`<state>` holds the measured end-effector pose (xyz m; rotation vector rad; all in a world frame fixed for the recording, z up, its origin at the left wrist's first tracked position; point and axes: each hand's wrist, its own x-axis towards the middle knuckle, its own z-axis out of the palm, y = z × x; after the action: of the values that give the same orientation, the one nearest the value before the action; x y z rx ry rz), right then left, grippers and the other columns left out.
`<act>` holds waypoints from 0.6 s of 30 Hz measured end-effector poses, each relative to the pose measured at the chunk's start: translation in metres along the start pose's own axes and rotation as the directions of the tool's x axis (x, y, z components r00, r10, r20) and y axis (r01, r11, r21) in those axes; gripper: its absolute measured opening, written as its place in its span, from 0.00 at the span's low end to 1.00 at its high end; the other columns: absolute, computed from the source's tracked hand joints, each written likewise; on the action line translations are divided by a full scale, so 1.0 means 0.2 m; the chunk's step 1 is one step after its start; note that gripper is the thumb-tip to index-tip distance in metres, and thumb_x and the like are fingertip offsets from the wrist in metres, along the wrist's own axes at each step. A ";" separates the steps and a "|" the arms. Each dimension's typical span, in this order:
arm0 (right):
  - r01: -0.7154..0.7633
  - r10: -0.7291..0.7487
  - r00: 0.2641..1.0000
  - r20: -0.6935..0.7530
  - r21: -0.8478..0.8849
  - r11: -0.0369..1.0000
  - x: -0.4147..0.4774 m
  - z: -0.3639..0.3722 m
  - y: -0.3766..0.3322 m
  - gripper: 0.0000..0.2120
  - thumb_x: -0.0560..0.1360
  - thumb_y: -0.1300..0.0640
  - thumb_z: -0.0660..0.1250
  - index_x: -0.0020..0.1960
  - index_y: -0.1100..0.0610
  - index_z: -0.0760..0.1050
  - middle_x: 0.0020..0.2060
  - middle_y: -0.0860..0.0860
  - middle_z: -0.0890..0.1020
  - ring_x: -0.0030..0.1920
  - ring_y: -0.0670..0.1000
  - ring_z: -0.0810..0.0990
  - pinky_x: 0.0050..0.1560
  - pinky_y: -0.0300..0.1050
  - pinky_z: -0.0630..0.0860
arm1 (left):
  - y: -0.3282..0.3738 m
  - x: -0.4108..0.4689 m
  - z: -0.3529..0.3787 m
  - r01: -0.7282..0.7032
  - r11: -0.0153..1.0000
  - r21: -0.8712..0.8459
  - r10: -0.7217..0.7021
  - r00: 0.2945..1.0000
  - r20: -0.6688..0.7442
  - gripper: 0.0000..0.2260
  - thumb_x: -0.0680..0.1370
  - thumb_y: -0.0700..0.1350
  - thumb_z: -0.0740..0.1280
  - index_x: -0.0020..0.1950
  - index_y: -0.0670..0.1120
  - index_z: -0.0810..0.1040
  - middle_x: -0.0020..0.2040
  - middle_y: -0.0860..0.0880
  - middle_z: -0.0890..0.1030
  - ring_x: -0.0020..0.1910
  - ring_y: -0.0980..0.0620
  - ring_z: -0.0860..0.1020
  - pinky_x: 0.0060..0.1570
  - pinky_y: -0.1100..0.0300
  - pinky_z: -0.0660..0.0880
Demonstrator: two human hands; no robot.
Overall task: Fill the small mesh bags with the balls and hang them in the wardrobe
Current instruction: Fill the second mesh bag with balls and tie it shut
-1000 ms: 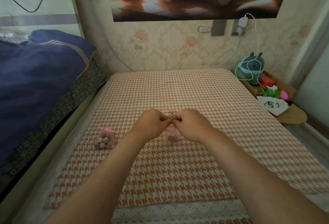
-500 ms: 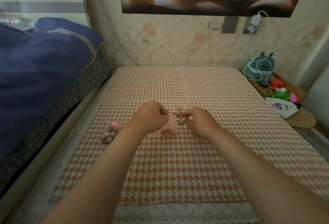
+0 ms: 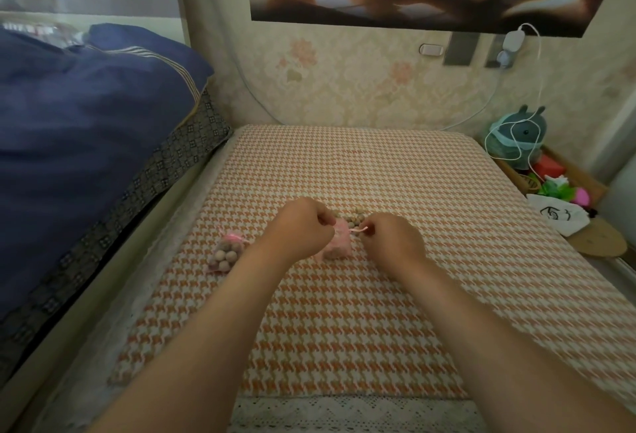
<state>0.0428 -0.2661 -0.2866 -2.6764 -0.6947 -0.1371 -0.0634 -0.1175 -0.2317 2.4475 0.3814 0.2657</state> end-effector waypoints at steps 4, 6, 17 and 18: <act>-0.055 0.087 0.992 -0.094 0.302 0.952 0.00 -0.12 -0.02 0.05 0.78 0.51 0.71 0.53 0.46 0.82 0.47 0.41 0.83 0.46 0.45 0.81 0.41 0.42 0.75 | 0.00 0.00 0.02 -0.006 1.000 -0.023 0.006 1.000 0.006 0.11 0.77 0.40 0.65 0.56 0.46 0.84 0.56 0.51 0.83 0.33 0.63 0.74 0.29 0.71 0.67; -0.008 0.067 0.988 -0.138 0.391 0.920 -0.01 -0.18 -0.05 0.06 0.77 0.51 0.71 0.54 0.46 0.81 0.45 0.40 0.82 0.43 0.40 0.80 0.41 0.41 0.75 | 0.00 0.01 0.03 -0.010 1.000 -0.030 0.011 1.000 0.016 0.11 0.77 0.40 0.65 0.56 0.47 0.83 0.54 0.51 0.83 0.34 0.63 0.73 0.30 0.72 0.66; 0.249 -0.235 0.968 -0.088 0.236 0.939 -0.12 -0.25 -0.14 0.06 0.77 0.43 0.70 0.52 0.40 0.82 0.47 0.36 0.80 0.45 0.37 0.77 0.39 0.36 0.69 | 0.01 0.00 0.05 -0.020 0.997 -0.080 0.023 0.999 0.025 0.10 0.78 0.43 0.65 0.55 0.48 0.83 0.45 0.51 0.83 0.44 0.53 0.80 0.42 0.58 0.77; 0.260 -0.247 0.965 -0.085 0.204 0.944 -0.11 -0.25 -0.14 0.06 0.77 0.43 0.70 0.53 0.40 0.82 0.49 0.37 0.79 0.48 0.38 0.76 0.40 0.37 0.69 | 0.01 0.00 0.06 -0.016 0.997 -0.079 0.018 0.999 0.031 0.10 0.78 0.43 0.65 0.56 0.49 0.83 0.46 0.51 0.84 0.45 0.52 0.81 0.46 0.55 0.79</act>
<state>0.0091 -0.2721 -0.2358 -2.3609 -0.9761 -0.1950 -0.0594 -0.1244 -0.2397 2.3757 0.3302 0.2437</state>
